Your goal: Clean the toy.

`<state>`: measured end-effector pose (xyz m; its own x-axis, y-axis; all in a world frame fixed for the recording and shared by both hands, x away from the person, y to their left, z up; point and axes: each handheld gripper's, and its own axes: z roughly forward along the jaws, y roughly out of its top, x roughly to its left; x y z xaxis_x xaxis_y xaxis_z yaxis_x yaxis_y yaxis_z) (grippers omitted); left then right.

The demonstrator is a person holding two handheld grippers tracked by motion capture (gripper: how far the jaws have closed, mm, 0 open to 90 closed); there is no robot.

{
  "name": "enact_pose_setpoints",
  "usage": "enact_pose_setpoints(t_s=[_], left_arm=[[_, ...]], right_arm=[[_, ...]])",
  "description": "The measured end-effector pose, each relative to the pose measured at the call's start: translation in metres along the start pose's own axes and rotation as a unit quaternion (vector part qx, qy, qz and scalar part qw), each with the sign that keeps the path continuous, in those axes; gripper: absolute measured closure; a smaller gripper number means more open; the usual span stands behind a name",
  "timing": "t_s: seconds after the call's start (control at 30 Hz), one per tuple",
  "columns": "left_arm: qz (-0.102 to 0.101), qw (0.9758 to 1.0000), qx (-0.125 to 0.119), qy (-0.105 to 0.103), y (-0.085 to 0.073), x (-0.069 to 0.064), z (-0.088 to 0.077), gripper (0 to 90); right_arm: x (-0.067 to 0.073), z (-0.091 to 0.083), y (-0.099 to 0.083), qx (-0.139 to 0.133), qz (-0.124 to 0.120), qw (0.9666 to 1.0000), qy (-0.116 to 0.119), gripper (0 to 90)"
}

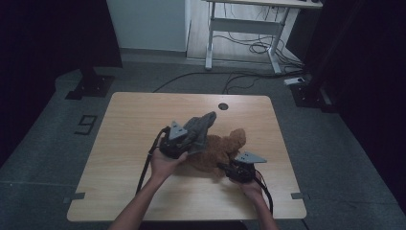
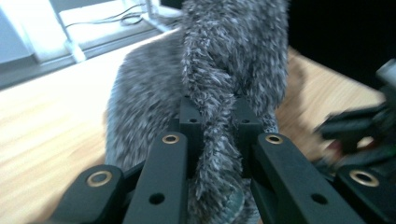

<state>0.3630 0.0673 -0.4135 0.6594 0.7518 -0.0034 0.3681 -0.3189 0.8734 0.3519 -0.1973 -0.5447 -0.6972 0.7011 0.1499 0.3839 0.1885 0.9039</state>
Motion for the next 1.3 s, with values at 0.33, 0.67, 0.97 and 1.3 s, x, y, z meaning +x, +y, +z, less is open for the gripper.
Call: enact_pose_setpoints(t_s=[0.33, 0.67, 0.97, 1.3], left_arm=[[0.019, 0.9965, 0.054, -0.061, 0.03, -0.068, 0.09, 79.0], [0.04, 0.9957, 0.079, -0.026, 0.012, -0.054, 0.093, 79.3], [0.053, 0.9953, 0.079, 0.017, -0.004, -0.031, 0.058, 79.4], [0.045, 0.9962, 0.071, 0.024, -0.019, -0.007, 0.026, 79.8]], right_arm=[[0.0, -0.001, -0.001, -0.002, 0.0, 1.0, 0.003, 62.2], [0.001, -0.001, -0.001, 0.0, -0.003, 1.0, 0.0, 62.2], [-0.001, -0.001, -0.002, -0.001, -0.001, 1.0, 0.005, 62.2], [0.0, 0.0, -0.002, -0.003, -0.004, 1.0, 0.007, 62.2]])
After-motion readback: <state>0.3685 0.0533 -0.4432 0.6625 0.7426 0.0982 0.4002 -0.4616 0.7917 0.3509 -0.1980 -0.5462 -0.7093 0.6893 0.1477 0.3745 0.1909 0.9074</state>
